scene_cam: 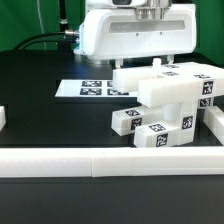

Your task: Assemble chair

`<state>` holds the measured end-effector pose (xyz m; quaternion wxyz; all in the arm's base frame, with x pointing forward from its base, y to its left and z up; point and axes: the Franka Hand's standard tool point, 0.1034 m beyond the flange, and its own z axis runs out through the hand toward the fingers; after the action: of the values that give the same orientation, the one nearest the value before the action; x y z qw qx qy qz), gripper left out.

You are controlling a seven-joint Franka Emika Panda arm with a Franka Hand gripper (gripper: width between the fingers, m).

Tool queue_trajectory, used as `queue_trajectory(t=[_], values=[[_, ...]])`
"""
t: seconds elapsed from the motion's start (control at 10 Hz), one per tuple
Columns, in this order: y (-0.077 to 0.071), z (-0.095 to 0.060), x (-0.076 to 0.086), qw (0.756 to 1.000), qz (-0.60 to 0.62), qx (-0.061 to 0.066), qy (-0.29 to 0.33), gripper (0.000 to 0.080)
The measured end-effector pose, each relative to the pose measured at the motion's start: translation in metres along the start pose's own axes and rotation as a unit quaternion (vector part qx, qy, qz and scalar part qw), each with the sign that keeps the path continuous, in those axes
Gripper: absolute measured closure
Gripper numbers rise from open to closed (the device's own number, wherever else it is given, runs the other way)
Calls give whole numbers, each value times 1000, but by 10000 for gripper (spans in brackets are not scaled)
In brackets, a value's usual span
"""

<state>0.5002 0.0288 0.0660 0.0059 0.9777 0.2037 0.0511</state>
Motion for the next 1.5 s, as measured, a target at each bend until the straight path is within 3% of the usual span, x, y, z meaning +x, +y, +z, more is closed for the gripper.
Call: queue_trajectory(t=[0.3,0.5,1.0,1.5], values=[[0,0,4,1000,2,1,0,150],[4,0,21,1000,8,-1,6,150],[4,-4,42,999,38,0,14,150],[5,-4,34,999,40,1,11,150]])
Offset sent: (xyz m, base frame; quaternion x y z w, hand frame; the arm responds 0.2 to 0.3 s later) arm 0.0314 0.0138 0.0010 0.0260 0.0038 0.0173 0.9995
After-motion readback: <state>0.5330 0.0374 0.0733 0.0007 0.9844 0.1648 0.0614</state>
